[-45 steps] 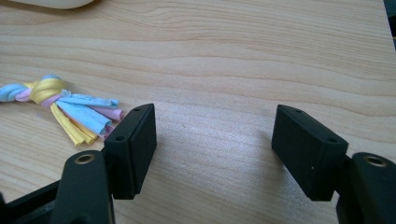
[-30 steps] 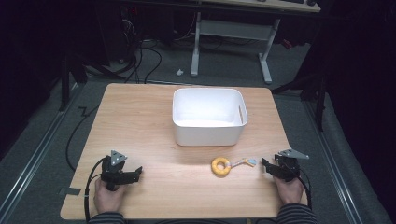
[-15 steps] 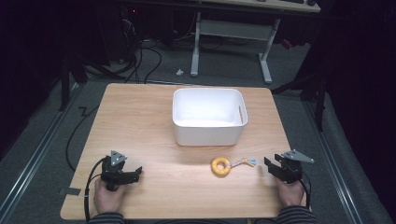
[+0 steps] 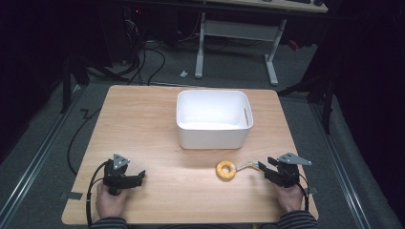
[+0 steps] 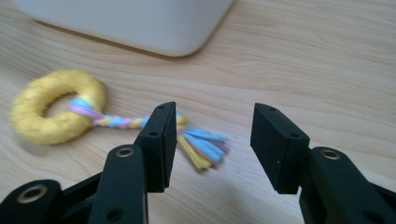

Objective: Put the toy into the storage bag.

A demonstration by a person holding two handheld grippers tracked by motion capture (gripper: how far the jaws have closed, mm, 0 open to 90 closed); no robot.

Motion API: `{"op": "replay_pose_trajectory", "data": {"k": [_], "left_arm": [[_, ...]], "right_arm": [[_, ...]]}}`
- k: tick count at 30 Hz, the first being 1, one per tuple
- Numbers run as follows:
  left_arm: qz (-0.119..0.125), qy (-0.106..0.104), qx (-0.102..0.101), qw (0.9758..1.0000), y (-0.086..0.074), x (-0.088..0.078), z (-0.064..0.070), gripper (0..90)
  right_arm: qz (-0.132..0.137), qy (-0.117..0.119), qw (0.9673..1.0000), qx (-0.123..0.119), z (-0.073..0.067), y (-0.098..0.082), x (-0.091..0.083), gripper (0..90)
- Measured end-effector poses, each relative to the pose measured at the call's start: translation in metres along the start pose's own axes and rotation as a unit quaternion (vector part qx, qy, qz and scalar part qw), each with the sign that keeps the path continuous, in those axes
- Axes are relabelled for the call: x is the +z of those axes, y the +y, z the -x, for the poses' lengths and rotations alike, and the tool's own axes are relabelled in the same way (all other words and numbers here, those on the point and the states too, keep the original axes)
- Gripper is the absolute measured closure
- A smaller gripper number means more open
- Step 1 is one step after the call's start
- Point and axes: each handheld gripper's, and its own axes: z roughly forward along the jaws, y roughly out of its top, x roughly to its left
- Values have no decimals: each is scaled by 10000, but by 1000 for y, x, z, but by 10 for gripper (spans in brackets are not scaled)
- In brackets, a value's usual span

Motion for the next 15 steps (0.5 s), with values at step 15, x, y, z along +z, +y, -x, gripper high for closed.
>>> {"op": "replay_pose_trajectory", "data": {"k": [15], "left_arm": [[-7,-5,0,10000,0,0,0,105]], "right_arm": [[-111,688,9963,-502,-41,26,13,548]]}}
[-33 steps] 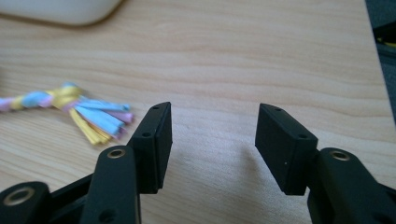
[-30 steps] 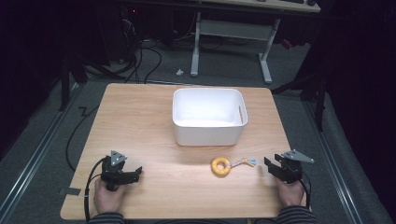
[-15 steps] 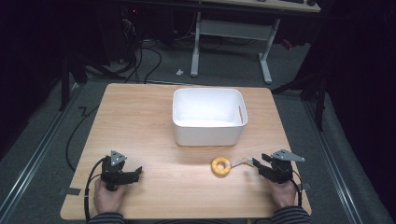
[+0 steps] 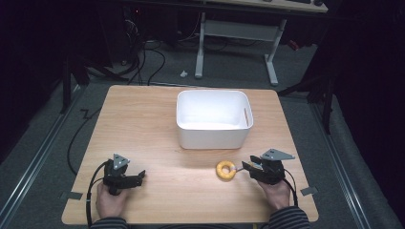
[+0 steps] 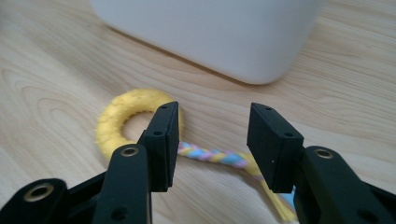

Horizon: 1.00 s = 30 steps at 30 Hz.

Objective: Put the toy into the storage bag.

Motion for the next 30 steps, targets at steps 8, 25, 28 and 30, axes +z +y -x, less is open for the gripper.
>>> {"op": "replay_pose_trajectory", "data": {"k": [8,25,28,30], "left_arm": [[-1,-1,1,10000,0,0,0,105],[11,11,-5,10000,0,0,0,107],[11,10,-5,10000,0,0,0,108],[12,10,-6,10000,0,0,0,108]], "right_arm": [[-220,262,9990,-281,-19,13,21,556],[-646,292,9971,-271,-20,18,54,552],[-683,293,9969,-267,-19,17,55,553],[-719,313,9966,-242,-19,16,57,555]]}}
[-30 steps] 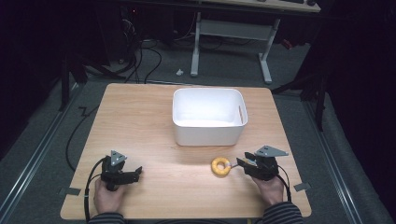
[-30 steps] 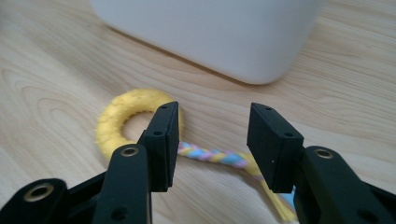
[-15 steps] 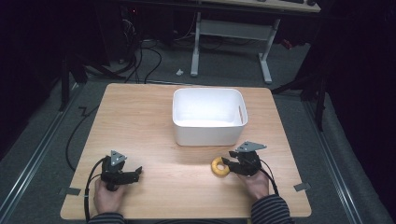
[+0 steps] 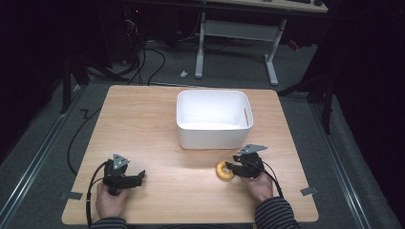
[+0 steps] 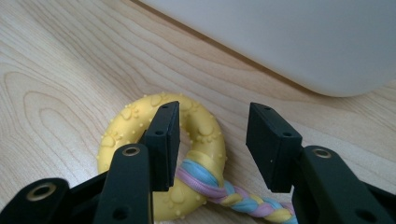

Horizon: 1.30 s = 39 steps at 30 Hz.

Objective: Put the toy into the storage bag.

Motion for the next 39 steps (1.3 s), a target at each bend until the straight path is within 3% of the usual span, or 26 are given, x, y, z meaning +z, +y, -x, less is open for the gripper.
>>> {"op": "replay_pose_trajectory", "data": {"k": [8,11,24,39], "left_arm": [[0,-1,0,10000,0,0,0,108],[1,0,0,10000,0,0,0,108],[2,3,0,10000,0,0,0,109],[2,1,3,10000,0,0,0,110]], "right_arm": [[-108,109,9999,35,3,-5,4,593],[-78,218,9997,-38,2,-5,4,677],[-83,218,9997,-78,2,-5,1,699],[188,76,9998,-94,11,-4,-36,700]]}}
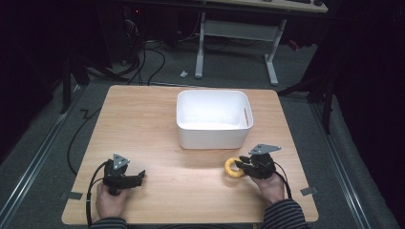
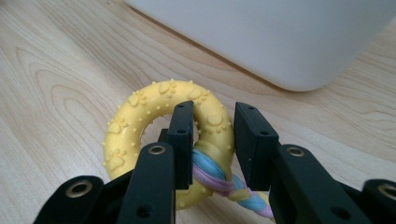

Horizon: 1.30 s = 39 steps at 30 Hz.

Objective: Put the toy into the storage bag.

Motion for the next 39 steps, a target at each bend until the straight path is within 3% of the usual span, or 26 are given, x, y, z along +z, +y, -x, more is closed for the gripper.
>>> {"op": "replay_pose_trajectory", "data": {"k": [13,16,22,25,33,39], "left_arm": [[12,11,-9,10000,0,0,0,121],[11,10,-7,10000,0,0,0,122],[17,17,-18,10000,0,-1,0,124],[22,18,-31,10000,0,-1,-1,135],[23,19,-33,10000,0,-1,-1,137],[21,20,-30,10000,0,-1,-1,137]], "right_arm": [[150,-44,9998,81,9,2,-25,700],[337,167,9989,279,14,6,-35,700],[481,167,9982,318,17,13,-47,699],[526,286,9975,369,20,18,-53,700],[567,229,9978,252,25,33,-68,700],[737,358,9965,190,27,45,-76,699]]}}
